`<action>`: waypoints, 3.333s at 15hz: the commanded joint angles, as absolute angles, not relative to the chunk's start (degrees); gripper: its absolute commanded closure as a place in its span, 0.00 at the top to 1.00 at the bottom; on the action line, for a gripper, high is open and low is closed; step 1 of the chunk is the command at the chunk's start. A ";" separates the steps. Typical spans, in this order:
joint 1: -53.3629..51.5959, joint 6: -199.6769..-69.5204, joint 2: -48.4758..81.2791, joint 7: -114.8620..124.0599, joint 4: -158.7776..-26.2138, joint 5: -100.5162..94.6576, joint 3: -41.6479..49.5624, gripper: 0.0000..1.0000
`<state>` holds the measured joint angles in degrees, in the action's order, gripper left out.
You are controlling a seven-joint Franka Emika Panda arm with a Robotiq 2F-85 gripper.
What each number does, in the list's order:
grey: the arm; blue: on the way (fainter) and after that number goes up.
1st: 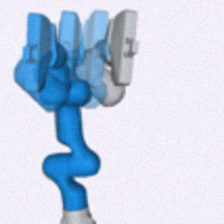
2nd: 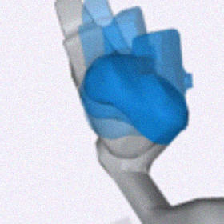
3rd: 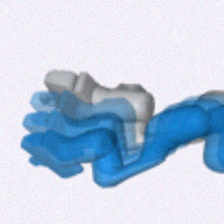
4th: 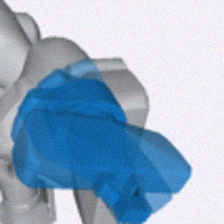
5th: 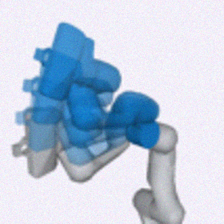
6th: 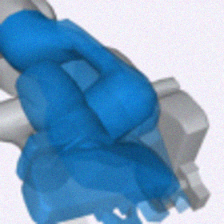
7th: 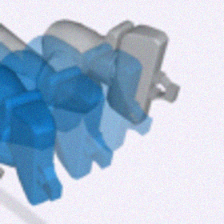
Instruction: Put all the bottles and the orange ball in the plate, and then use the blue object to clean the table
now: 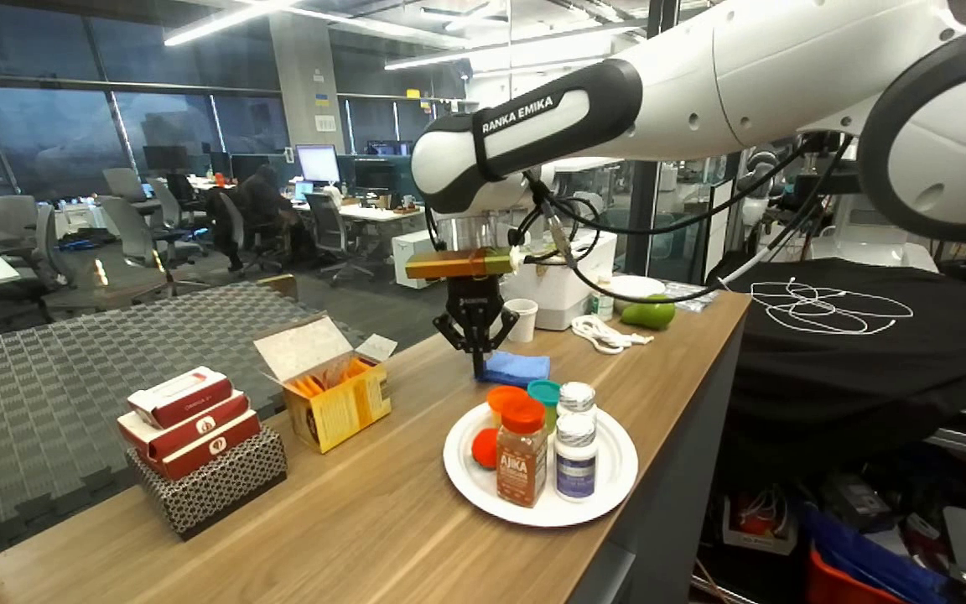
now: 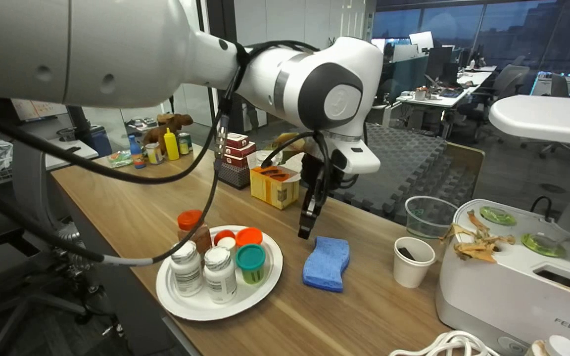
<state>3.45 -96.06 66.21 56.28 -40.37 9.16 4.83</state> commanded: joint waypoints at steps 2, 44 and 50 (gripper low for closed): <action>-0.02 -93.65 69.39 54.70 -33.77 6.77 5.04 0.00; 6.61 -117.79 34.53 30.81 -79.96 2.48 7.31 0.34; 6.54 -118.48 35.10 29.61 -79.13 4.48 7.58 0.42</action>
